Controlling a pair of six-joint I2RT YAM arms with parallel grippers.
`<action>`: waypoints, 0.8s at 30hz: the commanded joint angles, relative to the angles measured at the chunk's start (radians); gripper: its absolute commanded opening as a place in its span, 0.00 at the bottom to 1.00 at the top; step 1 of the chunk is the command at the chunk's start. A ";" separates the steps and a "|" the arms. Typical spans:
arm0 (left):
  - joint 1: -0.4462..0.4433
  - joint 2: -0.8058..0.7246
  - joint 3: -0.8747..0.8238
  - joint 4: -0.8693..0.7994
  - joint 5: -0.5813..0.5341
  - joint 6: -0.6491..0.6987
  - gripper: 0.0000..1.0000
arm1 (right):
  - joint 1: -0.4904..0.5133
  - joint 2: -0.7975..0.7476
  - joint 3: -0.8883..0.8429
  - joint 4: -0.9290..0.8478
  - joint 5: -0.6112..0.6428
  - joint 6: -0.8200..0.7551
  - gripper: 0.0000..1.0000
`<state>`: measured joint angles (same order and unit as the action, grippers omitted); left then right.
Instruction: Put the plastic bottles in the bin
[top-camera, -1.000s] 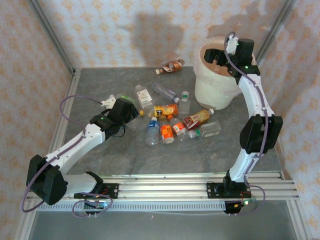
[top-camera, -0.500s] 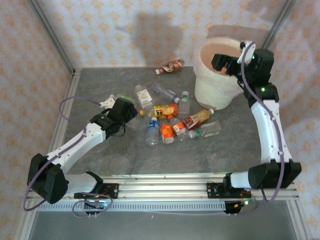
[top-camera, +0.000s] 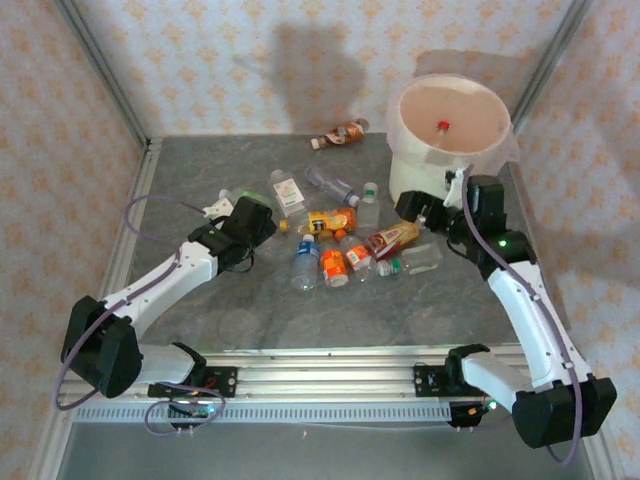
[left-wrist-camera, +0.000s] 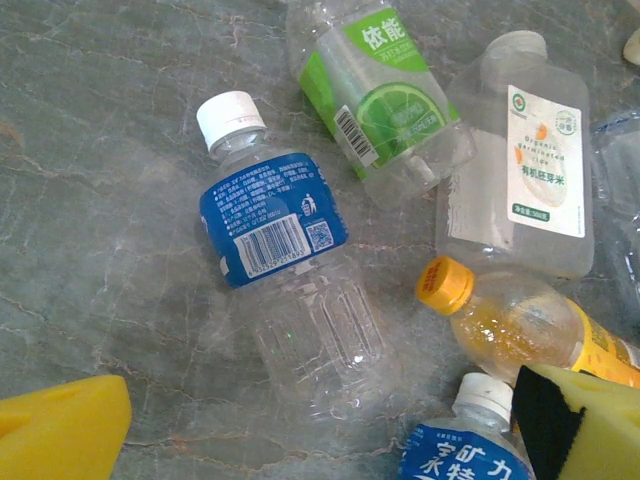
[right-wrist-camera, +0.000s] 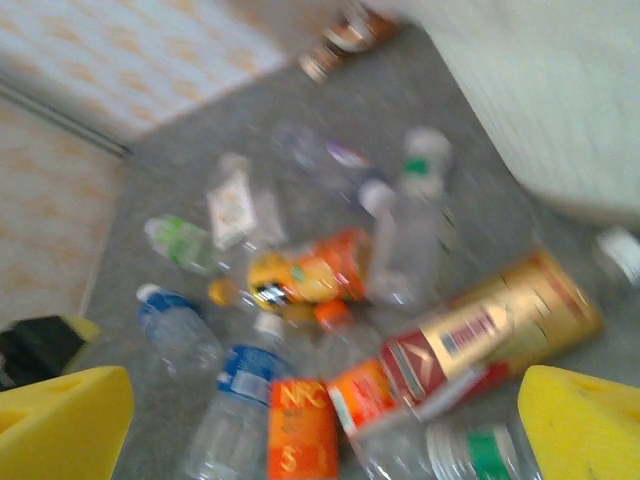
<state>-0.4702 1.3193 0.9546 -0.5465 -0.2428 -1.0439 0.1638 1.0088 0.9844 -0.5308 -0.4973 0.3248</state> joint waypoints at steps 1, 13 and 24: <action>0.008 0.015 0.029 -0.011 -0.011 -0.028 1.00 | 0.005 -0.039 -0.111 -0.065 0.104 0.210 0.99; 0.008 0.036 0.038 -0.024 -0.007 -0.027 1.00 | 0.005 0.017 -0.230 -0.090 0.457 0.646 1.00; 0.011 0.020 0.025 -0.038 -0.025 -0.031 1.00 | 0.005 0.316 -0.103 -0.151 0.415 0.733 0.99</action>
<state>-0.4690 1.3514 0.9699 -0.5468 -0.2363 -1.0508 0.1650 1.2881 0.8406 -0.6376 -0.1040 1.0214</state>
